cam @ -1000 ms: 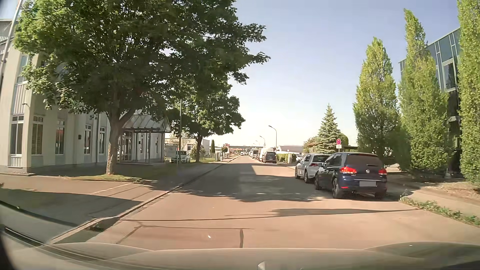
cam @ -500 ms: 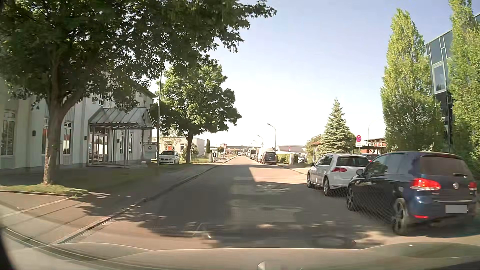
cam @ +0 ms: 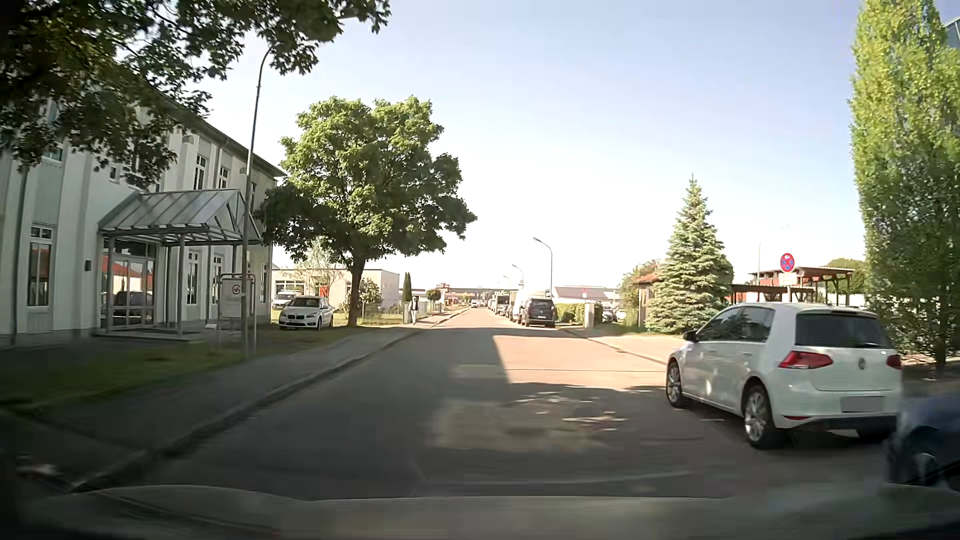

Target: Follow the waypoints while adhering to traffic rules and regulations

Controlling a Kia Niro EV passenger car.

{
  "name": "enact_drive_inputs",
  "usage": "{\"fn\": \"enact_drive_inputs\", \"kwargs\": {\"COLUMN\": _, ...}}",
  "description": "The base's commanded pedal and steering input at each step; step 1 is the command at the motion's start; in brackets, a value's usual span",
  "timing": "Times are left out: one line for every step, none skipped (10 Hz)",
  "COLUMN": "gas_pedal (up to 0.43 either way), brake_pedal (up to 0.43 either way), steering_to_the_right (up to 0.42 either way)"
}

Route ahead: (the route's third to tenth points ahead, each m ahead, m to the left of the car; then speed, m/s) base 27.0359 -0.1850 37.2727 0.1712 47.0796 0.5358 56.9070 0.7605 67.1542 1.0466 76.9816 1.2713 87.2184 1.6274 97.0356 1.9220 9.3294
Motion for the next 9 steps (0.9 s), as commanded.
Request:
{"fn": "enact_drive_inputs", "kwargs": {"gas_pedal": 0.028, "brake_pedal": 0.000, "steering_to_the_right": -0.002}}
{"fn": "enact_drive_inputs", "kwargs": {"gas_pedal": 0.028, "brake_pedal": 0.000, "steering_to_the_right": -0.006}}
{"fn": "enact_drive_inputs", "kwargs": {"gas_pedal": 0.028, "brake_pedal": 0.000, "steering_to_the_right": -0.009}}
{"fn": "enact_drive_inputs", "kwargs": {"gas_pedal": 0.047, "brake_pedal": 0.000, "steering_to_the_right": -0.011}}
{"fn": "enact_drive_inputs", "kwargs": {"gas_pedal": 0.059, "brake_pedal": 0.000, "steering_to_the_right": -0.011}}
{"fn": "enact_drive_inputs", "kwargs": {"gas_pedal": 0.087, "brake_pedal": 0.000, "steering_to_the_right": -0.012}}
{"fn": "enact_drive_inputs", "kwargs": {"gas_pedal": 0.118, "brake_pedal": 0.000, "steering_to_the_right": -0.015}}
{"fn": "enact_drive_inputs", "kwargs": {"gas_pedal": 0.130, "brake_pedal": 0.000, "steering_to_the_right": -0.017}}
{"fn": "enact_drive_inputs", "kwargs": {"gas_pedal": 0.130, "brake_pedal": 0.000, "steering_to_the_right": -0.017}}
